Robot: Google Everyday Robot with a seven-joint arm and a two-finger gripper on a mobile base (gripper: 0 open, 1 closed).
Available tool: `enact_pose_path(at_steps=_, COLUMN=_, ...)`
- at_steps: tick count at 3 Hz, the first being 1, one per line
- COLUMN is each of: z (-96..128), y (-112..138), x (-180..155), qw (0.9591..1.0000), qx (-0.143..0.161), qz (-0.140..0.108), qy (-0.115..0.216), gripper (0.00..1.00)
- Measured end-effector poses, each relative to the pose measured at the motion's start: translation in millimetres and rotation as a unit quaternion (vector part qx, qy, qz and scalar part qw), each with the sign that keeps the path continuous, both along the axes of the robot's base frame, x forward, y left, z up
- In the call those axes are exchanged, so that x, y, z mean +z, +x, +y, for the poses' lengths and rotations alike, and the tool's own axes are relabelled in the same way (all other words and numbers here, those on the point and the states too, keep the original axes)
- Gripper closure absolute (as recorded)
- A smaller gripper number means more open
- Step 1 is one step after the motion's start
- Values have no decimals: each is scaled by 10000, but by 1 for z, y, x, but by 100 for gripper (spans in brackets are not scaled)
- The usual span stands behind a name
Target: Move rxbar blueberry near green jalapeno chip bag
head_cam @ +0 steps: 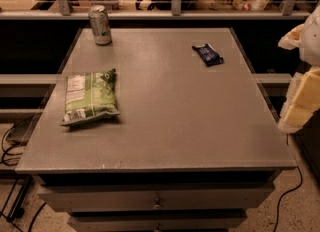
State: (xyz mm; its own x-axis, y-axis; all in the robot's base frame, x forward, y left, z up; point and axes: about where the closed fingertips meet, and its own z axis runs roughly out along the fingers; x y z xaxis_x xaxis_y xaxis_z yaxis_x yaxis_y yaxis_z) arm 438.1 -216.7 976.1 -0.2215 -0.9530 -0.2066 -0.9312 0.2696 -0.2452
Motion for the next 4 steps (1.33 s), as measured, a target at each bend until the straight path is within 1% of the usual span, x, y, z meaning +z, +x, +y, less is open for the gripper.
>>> enact_pose_path(at_steps=1, z=0, y=0, x=2, qw=10000, qx=-39, qz=-61, qy=-29, gripper=0)
enact_pose_path(at_steps=2, z=-3, y=7, x=-3, qw=9989, qx=-388, qz=-243, qy=-47, gripper=0)
enact_pose_path(at_steps=3, z=-3, y=26, x=-14, qw=9957, qx=-707, qz=-490, qy=352, gripper=0)
enact_pose_path(at_steps=4, z=0, y=59, x=-20, qw=9874, qx=-889, qz=-753, qy=1069, gripper=0)
